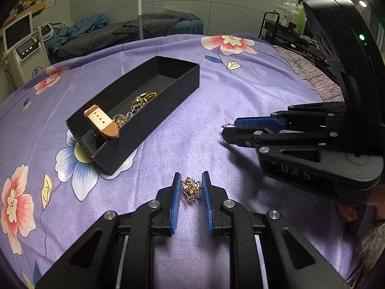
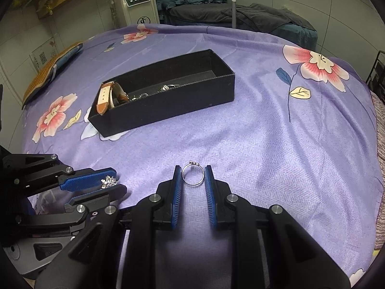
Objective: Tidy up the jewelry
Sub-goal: 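Grasp the gold brooch with the left tool while the right tool lifts the silver ring, then drop the brooch and silver ring into the box and open both tools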
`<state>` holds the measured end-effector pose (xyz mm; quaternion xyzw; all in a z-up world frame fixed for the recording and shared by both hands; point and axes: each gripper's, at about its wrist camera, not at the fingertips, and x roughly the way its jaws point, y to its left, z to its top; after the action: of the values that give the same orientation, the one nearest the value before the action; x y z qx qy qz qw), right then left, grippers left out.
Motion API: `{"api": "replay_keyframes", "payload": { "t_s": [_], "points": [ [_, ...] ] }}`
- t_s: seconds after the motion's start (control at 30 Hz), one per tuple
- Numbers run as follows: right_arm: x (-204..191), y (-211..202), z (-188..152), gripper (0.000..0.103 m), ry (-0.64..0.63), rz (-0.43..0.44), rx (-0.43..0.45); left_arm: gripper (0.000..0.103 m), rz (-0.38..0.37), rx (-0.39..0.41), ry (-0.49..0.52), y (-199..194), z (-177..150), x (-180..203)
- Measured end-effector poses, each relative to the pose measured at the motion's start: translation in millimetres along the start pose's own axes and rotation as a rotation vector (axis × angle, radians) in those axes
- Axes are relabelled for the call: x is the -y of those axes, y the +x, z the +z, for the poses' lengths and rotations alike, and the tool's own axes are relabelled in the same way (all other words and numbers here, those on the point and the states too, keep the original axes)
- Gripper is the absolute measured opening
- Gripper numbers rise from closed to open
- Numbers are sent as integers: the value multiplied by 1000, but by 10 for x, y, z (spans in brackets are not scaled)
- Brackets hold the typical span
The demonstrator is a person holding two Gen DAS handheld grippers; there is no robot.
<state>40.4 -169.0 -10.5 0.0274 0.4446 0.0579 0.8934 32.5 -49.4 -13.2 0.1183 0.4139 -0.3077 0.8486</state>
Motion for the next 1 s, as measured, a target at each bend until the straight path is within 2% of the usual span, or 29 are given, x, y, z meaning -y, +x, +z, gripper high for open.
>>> {"api": "replay_keyframes", "payload": {
  "t_s": [0.13, 0.37, 0.5, 0.77, 1.0],
  "points": [
    [-77, -28, 181, 20, 21, 51, 26, 17, 23, 30, -12, -70, 150, -139],
    [-160, -70, 612, 20, 25, 80, 87, 17, 61, 109, -36, -219, 525, -389],
    [-147, -35, 834, 20, 41, 91, 108, 17, 84, 128, -39, -225, 691, -536],
    [-71, 159, 1134, 20, 80, 127, 97, 17, 102, 116, -44, -102, 860, -747],
    [-63, 360, 1271, 20, 81, 99, 66, 17, 109, 112, -17, 4, 942, -727]
  ]
}}
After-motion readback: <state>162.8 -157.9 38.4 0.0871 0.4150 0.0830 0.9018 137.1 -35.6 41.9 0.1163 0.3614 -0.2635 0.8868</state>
